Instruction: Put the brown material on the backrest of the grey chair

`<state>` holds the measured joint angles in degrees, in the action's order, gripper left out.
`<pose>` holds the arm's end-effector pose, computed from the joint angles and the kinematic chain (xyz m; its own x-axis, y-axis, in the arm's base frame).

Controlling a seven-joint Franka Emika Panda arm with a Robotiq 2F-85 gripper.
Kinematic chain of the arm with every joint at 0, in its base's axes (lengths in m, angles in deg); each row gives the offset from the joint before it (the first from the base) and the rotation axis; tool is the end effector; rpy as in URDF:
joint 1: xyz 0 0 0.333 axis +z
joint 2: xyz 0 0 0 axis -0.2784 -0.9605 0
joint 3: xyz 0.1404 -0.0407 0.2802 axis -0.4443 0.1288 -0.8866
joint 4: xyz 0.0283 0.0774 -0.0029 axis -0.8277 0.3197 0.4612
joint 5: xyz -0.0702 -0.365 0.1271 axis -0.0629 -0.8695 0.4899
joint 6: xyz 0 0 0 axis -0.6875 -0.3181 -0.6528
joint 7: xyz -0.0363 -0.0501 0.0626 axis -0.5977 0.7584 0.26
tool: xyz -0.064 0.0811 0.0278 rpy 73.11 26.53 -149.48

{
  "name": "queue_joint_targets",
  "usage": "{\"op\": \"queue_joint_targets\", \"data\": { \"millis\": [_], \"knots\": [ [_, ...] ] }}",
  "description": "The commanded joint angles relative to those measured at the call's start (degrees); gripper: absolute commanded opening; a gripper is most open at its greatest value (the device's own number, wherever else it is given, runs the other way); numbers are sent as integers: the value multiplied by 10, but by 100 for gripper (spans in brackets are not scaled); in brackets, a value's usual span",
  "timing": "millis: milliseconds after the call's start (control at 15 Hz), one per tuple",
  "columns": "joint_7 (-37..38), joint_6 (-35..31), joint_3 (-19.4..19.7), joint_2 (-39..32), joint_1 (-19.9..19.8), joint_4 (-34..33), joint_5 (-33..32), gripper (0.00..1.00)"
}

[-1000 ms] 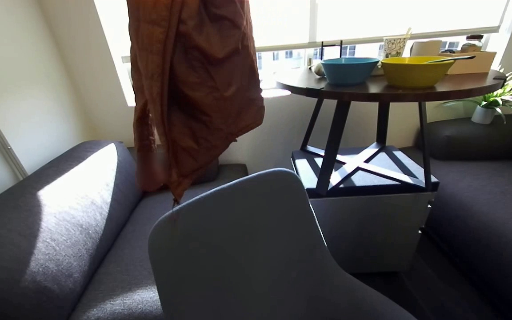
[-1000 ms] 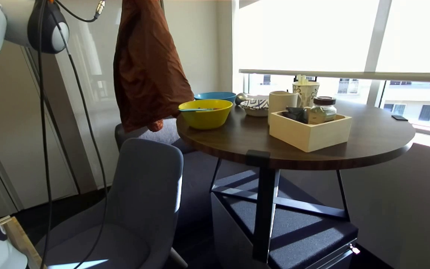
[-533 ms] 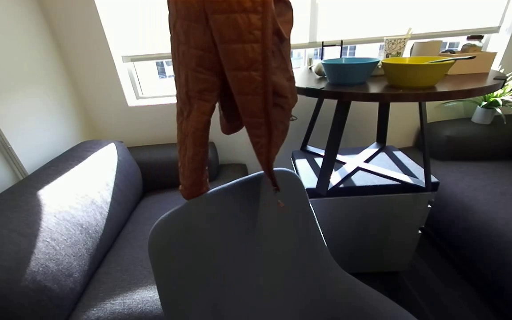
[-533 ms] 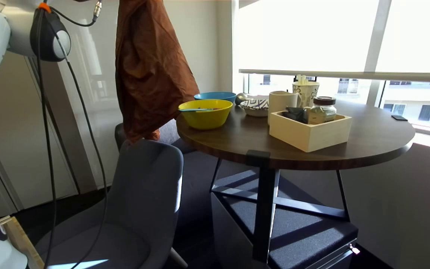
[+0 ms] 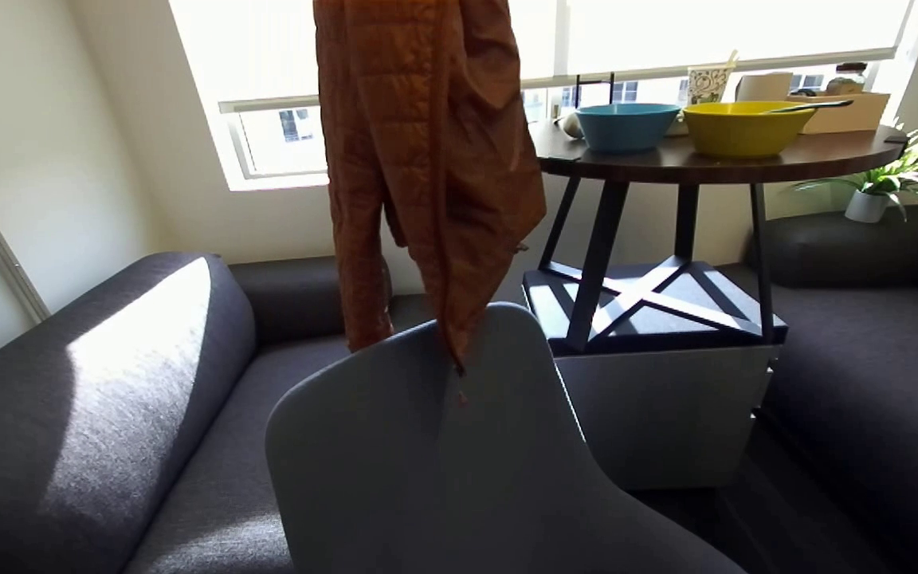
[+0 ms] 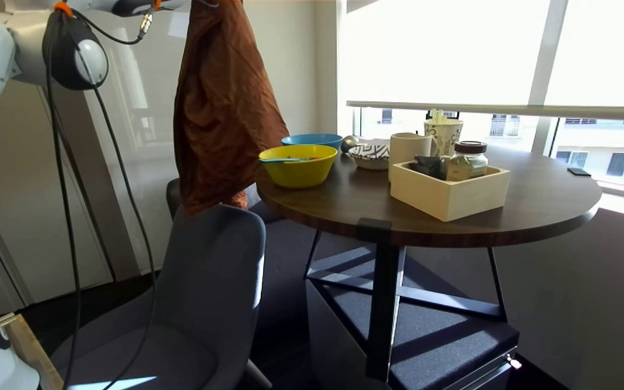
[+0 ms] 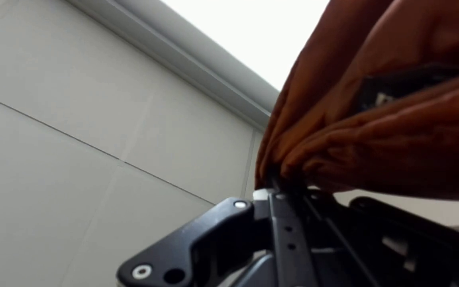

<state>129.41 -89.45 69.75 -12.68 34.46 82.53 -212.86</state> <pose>0.6355 0.2932 0.8187 -0.3052 0.7966 0.5218 -0.5498 -0.5948 0.5865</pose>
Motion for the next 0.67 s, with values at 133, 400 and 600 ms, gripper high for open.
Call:
{"op": "queue_joint_targets", "data": {
  "millis": [133,400,600],
  "knots": [
    [-100,125,72,-36,53,7,157,1],
    [-143,197,111,-71,85,-13,221,1],
    [-161,240,133,-82,96,-4,261,1]
  ]
}}
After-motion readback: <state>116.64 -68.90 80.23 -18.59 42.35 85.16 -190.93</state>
